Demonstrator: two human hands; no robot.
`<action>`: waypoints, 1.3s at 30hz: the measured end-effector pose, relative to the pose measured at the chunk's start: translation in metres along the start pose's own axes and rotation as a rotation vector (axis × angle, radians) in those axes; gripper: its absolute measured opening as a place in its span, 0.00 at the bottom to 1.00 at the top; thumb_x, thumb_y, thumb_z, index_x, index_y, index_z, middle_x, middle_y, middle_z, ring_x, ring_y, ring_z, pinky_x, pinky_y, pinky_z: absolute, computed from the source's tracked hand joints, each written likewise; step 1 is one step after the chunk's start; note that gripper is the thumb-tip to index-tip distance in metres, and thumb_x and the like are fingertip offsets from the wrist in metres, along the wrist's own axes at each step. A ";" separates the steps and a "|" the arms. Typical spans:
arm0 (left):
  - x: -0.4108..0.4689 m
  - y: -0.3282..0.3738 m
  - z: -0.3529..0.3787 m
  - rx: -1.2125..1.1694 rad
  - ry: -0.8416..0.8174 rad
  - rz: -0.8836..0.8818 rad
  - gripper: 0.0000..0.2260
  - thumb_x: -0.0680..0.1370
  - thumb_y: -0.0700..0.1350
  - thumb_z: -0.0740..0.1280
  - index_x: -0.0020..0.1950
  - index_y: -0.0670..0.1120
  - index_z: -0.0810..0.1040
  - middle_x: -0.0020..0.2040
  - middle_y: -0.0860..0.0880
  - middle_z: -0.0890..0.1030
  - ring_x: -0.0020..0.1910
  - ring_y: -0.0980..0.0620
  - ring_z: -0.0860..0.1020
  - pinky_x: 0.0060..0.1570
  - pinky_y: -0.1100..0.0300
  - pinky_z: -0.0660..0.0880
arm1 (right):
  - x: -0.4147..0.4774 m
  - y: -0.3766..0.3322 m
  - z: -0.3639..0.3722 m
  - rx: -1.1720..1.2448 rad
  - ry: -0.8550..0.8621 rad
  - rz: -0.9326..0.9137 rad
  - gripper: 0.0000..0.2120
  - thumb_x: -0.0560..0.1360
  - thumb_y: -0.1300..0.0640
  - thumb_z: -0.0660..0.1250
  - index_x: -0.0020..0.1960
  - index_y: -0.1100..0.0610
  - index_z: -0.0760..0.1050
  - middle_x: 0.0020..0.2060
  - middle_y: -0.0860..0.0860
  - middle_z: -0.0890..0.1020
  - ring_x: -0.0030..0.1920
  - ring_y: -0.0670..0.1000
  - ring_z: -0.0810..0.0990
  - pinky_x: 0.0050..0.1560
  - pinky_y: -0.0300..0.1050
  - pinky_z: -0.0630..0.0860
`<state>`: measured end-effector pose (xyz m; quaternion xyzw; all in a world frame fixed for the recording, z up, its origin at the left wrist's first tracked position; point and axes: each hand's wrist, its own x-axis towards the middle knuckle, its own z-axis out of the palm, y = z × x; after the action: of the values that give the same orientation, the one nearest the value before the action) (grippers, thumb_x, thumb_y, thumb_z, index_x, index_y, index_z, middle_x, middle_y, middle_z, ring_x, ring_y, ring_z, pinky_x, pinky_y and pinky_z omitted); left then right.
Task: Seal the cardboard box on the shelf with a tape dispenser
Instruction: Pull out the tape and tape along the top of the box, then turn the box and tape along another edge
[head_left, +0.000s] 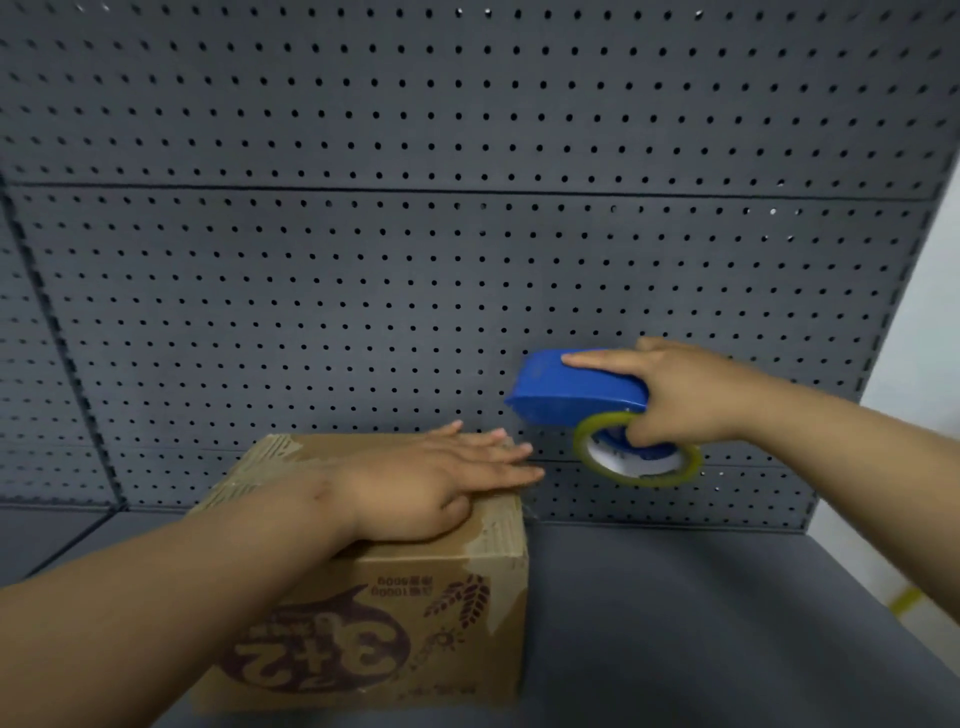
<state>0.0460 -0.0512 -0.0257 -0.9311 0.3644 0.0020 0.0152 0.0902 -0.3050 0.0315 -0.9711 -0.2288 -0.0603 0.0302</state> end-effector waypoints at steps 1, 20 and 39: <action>0.006 0.003 0.001 -0.037 -0.003 0.042 0.24 0.80 0.42 0.53 0.75 0.58 0.59 0.77 0.59 0.54 0.76 0.62 0.46 0.75 0.62 0.40 | 0.001 -0.002 0.003 0.036 0.058 -0.001 0.40 0.69 0.51 0.69 0.70 0.27 0.51 0.42 0.44 0.64 0.42 0.46 0.71 0.37 0.40 0.69; -0.020 -0.005 -0.081 -1.354 0.960 -0.408 0.25 0.78 0.59 0.55 0.64 0.43 0.75 0.60 0.48 0.80 0.59 0.51 0.78 0.64 0.56 0.71 | -0.019 -0.084 -0.002 0.273 0.824 -0.100 0.44 0.68 0.53 0.71 0.67 0.32 0.43 0.46 0.49 0.63 0.46 0.49 0.65 0.42 0.43 0.67; -0.134 -0.068 -0.148 -1.455 0.351 -0.448 0.07 0.77 0.44 0.64 0.40 0.46 0.77 0.35 0.50 0.79 0.34 0.56 0.77 0.38 0.63 0.76 | -0.019 -0.233 -0.009 0.186 1.091 -0.056 0.46 0.57 0.58 0.77 0.70 0.40 0.60 0.44 0.49 0.65 0.40 0.51 0.68 0.34 0.43 0.67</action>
<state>-0.0074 0.0858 0.1261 -0.7451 0.0719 0.0899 -0.6569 -0.0326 -0.1061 0.0454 -0.7859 -0.2102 -0.5349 0.2282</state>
